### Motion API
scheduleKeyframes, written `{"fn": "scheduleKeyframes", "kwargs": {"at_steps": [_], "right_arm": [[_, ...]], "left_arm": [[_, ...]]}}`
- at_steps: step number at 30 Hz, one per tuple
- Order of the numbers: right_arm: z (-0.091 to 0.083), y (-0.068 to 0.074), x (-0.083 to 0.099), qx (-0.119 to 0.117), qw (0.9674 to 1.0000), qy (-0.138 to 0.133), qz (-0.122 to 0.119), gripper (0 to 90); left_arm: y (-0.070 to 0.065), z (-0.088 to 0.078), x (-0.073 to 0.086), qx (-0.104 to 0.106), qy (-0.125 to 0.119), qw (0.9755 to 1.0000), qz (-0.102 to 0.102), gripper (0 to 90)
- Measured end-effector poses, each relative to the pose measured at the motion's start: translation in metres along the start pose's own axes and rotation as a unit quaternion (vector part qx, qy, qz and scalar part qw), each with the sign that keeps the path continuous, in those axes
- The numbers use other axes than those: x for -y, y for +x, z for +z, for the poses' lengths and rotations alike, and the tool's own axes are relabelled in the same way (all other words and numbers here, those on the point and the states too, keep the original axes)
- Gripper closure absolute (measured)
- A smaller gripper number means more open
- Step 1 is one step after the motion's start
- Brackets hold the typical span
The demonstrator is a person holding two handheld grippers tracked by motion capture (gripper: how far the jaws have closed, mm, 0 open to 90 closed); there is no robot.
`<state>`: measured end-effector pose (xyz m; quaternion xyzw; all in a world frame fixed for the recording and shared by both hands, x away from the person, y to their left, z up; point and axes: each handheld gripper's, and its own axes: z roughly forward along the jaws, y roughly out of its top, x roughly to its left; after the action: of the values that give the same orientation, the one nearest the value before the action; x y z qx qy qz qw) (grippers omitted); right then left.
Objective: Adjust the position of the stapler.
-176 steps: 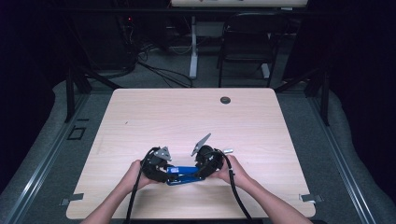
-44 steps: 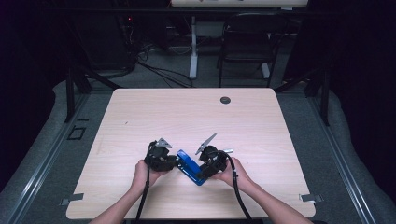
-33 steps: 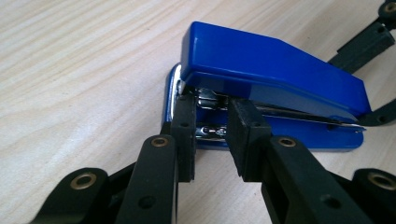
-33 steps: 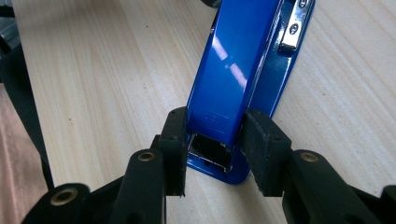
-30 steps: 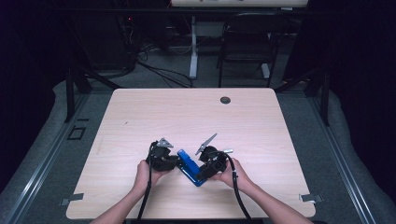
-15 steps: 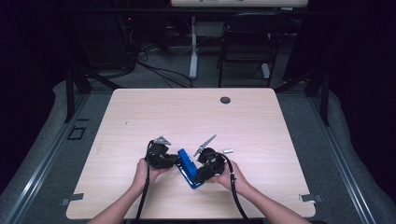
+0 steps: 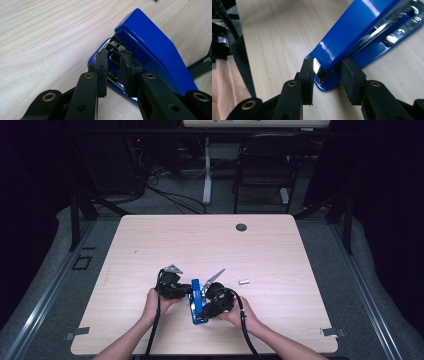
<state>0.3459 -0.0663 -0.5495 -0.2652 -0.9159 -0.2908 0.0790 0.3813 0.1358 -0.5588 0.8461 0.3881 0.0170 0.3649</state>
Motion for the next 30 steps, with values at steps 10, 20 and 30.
{"fn": "scheduleKeyframes", "kwargs": {"at_steps": [10,20,30], "right_arm": [[-0.014,-0.006,0.001,0.001,1.0,-0.008,0.002,56.7],[-0.062,-0.032,0.021,0.061,0.997,-0.033,0.035,47.5],[-0.085,-0.056,0.037,0.103,0.9911,-0.041,0.075,35.5]], "left_arm": [[0.001,-0.005,0.003,-0.06,0.008,0.9967,-0.053,49.6],[-0.003,-0.029,0.006,-0.116,-0.033,0.9872,-0.104,32.6],[-0.032,-0.025,-0.001,-0.1,-0.049,0.9896,-0.092,15.9]]}}
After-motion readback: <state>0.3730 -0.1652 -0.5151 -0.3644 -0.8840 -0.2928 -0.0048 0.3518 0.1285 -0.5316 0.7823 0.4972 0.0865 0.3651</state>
